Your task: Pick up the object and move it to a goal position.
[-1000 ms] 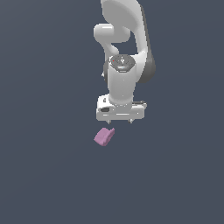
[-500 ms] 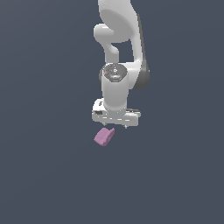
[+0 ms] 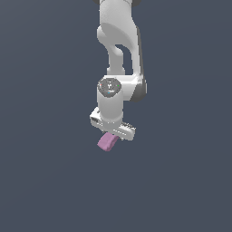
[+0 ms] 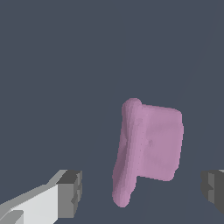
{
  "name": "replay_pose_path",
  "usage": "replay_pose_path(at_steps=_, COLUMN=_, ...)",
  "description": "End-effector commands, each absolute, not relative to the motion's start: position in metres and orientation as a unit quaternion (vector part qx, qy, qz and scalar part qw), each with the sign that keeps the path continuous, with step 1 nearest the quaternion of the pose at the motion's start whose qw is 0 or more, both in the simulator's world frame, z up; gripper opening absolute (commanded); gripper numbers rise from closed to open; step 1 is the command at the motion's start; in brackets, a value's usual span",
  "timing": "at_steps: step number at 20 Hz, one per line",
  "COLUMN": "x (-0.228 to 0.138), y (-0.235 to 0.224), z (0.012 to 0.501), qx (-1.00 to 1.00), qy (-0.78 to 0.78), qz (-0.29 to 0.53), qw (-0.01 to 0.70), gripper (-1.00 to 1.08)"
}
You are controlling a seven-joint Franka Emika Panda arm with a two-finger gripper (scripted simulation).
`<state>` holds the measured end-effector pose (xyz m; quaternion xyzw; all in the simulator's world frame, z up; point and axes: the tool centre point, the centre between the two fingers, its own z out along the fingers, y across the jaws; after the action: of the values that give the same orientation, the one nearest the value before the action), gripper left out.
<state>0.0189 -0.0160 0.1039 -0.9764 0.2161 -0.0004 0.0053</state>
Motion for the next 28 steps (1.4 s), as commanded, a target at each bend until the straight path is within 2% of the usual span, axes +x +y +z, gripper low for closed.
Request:
replay_pose_path(at_steps=1, x=0.020, y=-0.022, z=0.097, qx=-0.970, qy=0.242, qz=0.000, qw=0.003, gripper=1.00)
replay_pose_path(at_steps=15, x=0.020, y=-0.031, z=0.083, qx=-0.960, qy=0.280, qz=0.000, qw=0.000, gripper=1.00)
replay_pose_path(at_steps=28, x=0.020, y=-0.032, z=0.036, qx=-0.959, qy=0.283, qz=0.000, qw=0.000, gripper=1.00)
